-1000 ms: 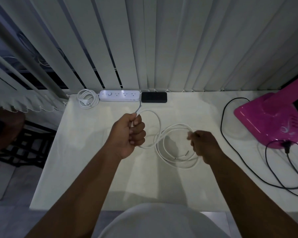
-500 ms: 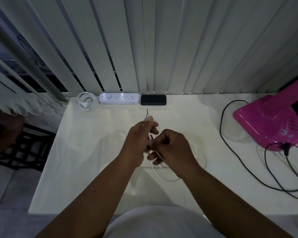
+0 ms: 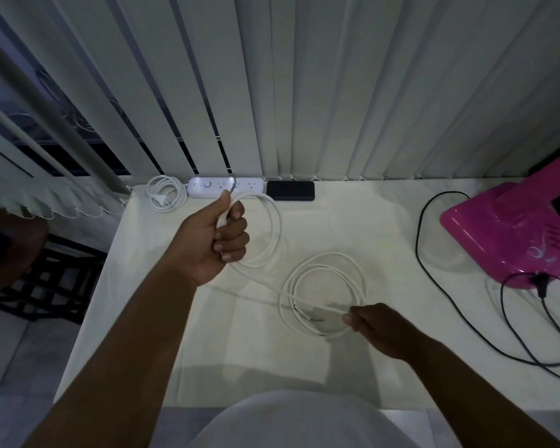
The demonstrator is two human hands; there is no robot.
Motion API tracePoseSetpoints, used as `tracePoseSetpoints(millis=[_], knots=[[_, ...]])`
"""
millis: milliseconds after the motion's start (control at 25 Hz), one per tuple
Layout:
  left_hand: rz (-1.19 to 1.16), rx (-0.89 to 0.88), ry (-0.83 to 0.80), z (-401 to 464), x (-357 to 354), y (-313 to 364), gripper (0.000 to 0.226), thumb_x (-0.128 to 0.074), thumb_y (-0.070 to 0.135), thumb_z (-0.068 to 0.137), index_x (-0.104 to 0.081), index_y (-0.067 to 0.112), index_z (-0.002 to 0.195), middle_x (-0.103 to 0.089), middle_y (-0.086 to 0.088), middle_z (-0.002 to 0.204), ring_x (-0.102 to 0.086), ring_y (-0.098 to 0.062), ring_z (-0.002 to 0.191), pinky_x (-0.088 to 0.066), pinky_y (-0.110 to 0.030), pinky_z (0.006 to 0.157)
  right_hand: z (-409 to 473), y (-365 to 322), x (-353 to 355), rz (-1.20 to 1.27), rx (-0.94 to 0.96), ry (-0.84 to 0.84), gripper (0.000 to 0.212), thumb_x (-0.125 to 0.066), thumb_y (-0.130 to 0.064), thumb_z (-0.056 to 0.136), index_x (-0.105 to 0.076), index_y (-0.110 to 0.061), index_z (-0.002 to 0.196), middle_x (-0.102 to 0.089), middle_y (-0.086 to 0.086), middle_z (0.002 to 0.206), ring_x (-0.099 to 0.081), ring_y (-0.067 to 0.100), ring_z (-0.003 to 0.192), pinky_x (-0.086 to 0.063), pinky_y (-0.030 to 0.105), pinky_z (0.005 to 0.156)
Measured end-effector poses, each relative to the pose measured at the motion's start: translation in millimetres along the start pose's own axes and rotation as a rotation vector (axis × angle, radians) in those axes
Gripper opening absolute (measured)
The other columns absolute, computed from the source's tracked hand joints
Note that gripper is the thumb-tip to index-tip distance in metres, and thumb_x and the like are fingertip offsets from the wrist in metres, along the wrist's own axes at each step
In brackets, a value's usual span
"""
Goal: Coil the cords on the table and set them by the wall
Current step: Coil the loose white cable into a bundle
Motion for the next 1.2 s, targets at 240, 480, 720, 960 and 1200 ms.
tracePoseSetpoints(millis=[240,480,720,960,1200], knots=[[0.077,0.097,0.247,12,-6,-46,0.041,-0.046,0.052,0.092,-0.050,0.020,0.066,-0.022,0.008,0.044,-0.013,-0.008,0.036,-0.007,-0.019,0.038,26,27,63,0.621,-0.513,0.347,0.039,-0.059,-0.039,0.096,-0.060,-0.011,0.068,-0.051,0.001,0.049,-0.043,0.014,0.038,-0.032,0.021,0.043],[0.226,0.032,0.482,15,-6,-55,0.045,-0.045,0.052,0.094,-0.058,0.012,0.078,-0.032,0.002,0.050,-0.021,-0.012,0.039,-0.019,-0.018,0.038,26,-134,87,1.283,-0.046,0.139,0.024,-0.047,-0.001,0.095,-0.066,-0.013,0.102,-0.069,0.010,0.068,-0.060,0.020,0.046,-0.047,0.026,0.041],[0.473,-0.034,0.452,17,-18,-50,0.038,-0.055,0.049,0.087,-0.066,0.017,0.069,-0.052,-0.006,0.063,-0.045,-0.020,0.045,-0.034,-0.022,0.041,11,-164,86,0.525,0.052,0.413,0.020,-0.060,-0.014,0.092,-0.063,-0.018,0.072,-0.069,-0.013,0.057,-0.063,0.007,0.042,-0.047,0.016,0.046],[0.043,-0.093,0.404,20,-4,-23,0.044,-0.047,0.046,0.095,-0.038,0.021,0.060,-0.026,0.005,0.046,-0.030,-0.012,0.041,-0.031,-0.023,0.041,15,-135,20,0.212,0.250,0.112,0.054,-0.034,-0.061,0.098,-0.062,-0.022,0.074,-0.063,-0.018,0.059,-0.063,0.003,0.058,-0.047,0.021,0.061],[0.069,-0.057,0.296,4,3,11,0.056,-0.043,0.069,0.085,-0.036,0.021,0.057,-0.017,0.005,0.050,-0.013,-0.010,0.038,-0.015,-0.020,0.038,4,-7,17,-0.143,0.051,0.037,0.055,-0.028,-0.069,0.092,-0.051,-0.023,0.072,-0.057,-0.005,0.065,-0.065,0.026,0.075,-0.041,0.035,0.066]])
Point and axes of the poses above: each hand's wrist, its own z-axis towards the middle knuckle, its own x-axis out of the back of the hand, y = z × x, the point moved 10 cm from there along z, towards the middle knuckle
